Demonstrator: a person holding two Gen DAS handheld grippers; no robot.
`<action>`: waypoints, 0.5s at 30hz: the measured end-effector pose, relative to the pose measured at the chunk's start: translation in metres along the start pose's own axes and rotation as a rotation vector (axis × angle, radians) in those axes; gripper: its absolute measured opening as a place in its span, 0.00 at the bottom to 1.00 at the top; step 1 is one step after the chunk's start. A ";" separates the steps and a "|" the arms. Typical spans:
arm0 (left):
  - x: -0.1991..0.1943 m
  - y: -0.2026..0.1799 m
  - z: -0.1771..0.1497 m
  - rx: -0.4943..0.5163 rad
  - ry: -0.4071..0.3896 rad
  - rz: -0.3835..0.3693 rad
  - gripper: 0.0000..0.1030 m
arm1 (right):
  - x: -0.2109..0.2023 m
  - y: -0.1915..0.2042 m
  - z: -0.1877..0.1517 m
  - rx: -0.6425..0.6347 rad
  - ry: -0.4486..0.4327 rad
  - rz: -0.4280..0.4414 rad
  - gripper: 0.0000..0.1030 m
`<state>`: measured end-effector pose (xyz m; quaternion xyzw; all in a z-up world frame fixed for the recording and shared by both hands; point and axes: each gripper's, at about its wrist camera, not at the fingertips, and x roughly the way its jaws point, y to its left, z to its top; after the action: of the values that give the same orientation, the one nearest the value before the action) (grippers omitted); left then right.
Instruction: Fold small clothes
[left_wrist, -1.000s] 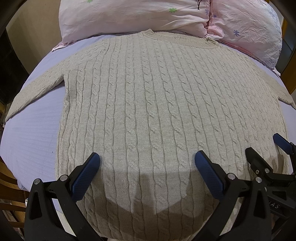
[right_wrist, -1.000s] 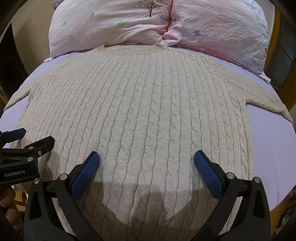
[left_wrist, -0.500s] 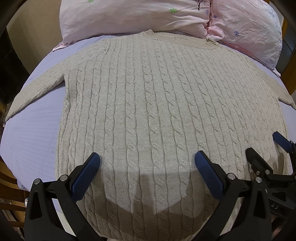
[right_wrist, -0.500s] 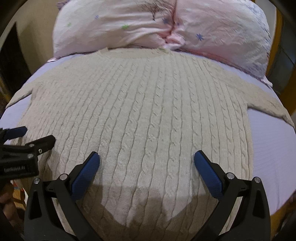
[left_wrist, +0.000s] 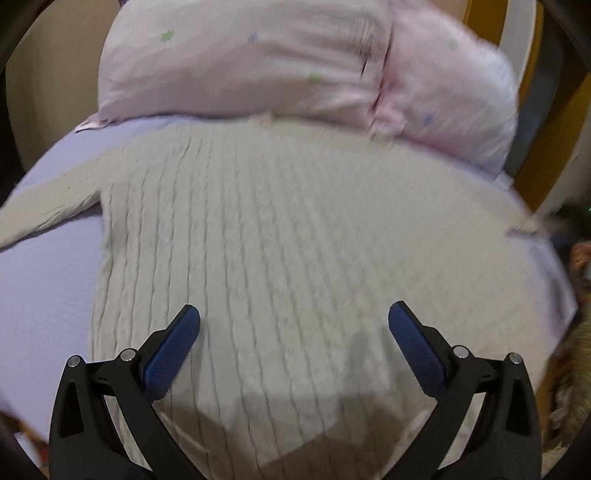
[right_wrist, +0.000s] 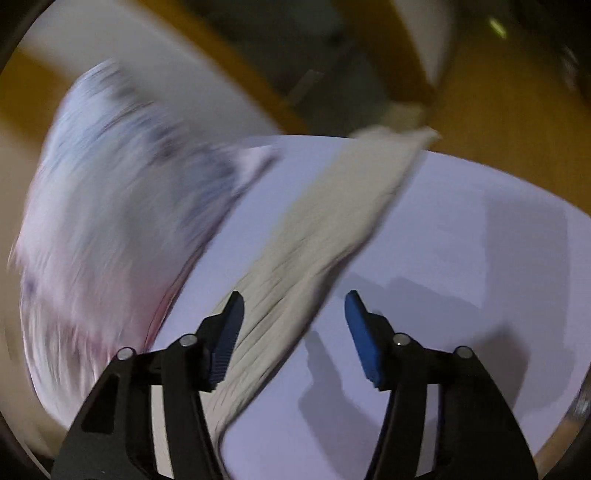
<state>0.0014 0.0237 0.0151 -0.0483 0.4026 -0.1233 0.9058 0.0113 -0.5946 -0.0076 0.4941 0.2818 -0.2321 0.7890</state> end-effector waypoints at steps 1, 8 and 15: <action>-0.005 0.004 0.002 -0.010 -0.040 -0.019 0.99 | 0.007 -0.005 0.005 0.024 0.018 0.006 0.53; -0.028 0.060 0.016 -0.162 -0.221 0.001 0.99 | 0.035 -0.016 0.021 0.121 0.002 0.030 0.29; -0.053 0.147 0.021 -0.386 -0.298 0.078 0.99 | 0.025 0.025 0.026 -0.061 -0.175 -0.033 0.07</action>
<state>0.0096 0.1789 0.0401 -0.2225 0.2823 -0.0007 0.9332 0.0514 -0.6101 0.0011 0.4430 0.2267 -0.2787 0.8214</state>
